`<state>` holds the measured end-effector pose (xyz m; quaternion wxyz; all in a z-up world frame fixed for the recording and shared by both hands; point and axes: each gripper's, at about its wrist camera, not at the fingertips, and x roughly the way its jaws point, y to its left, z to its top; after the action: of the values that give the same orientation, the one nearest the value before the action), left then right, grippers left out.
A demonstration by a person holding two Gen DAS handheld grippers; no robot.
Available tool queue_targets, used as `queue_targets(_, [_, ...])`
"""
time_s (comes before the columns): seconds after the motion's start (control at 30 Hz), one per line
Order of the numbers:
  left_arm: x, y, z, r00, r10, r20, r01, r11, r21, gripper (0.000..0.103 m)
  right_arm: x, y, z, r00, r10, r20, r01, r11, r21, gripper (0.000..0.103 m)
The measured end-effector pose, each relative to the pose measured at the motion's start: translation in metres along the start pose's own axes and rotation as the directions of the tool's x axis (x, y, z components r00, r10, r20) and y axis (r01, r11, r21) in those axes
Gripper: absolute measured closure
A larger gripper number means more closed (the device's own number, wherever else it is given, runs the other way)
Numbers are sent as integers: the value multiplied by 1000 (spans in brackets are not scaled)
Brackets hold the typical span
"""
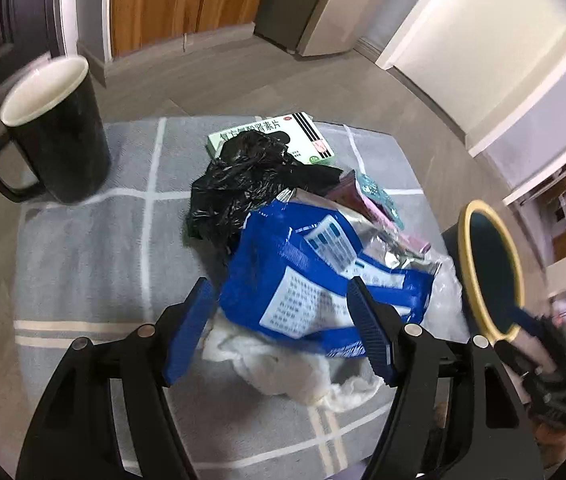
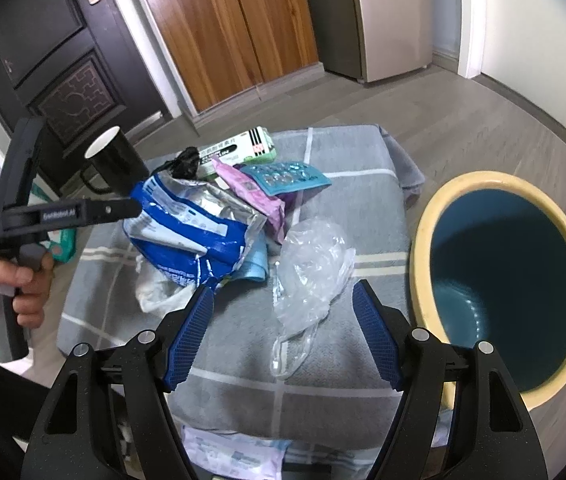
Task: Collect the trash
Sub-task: 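Grasp the clear plastic bag with the right gripper and lift it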
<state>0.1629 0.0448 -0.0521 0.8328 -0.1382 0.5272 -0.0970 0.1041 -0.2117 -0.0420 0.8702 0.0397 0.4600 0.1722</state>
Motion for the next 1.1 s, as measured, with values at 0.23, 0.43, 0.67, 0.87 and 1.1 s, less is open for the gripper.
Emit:
queue_targets(0.23, [15,-4,3,999,-44,-17,44,999,-1,45,18,-1,3,1000,-8,-25,9,1000,15,29])
queue_targets(0.43, [12,-3,2,1000,3,-5,-3,1000,26,75,35,-5,3,998,-25,-55,27,999,34,33])
queue_targets(0.67, [-1,0,-4,1000,-6,23,5,998,57,86,53,-12,-2,995,-31,-94,36,998,50,58])
queue_targets(0.87, [-17,-7,-7,998,-37,54,32,996,82,89,56,-18,-2,996,4,-93,3,997,76,85])
queue_targets(1.1, [-46,-19,-5,989,-67,130,54,993,105,90,41,-15,2,999,20,-42,-18,998,53,92])
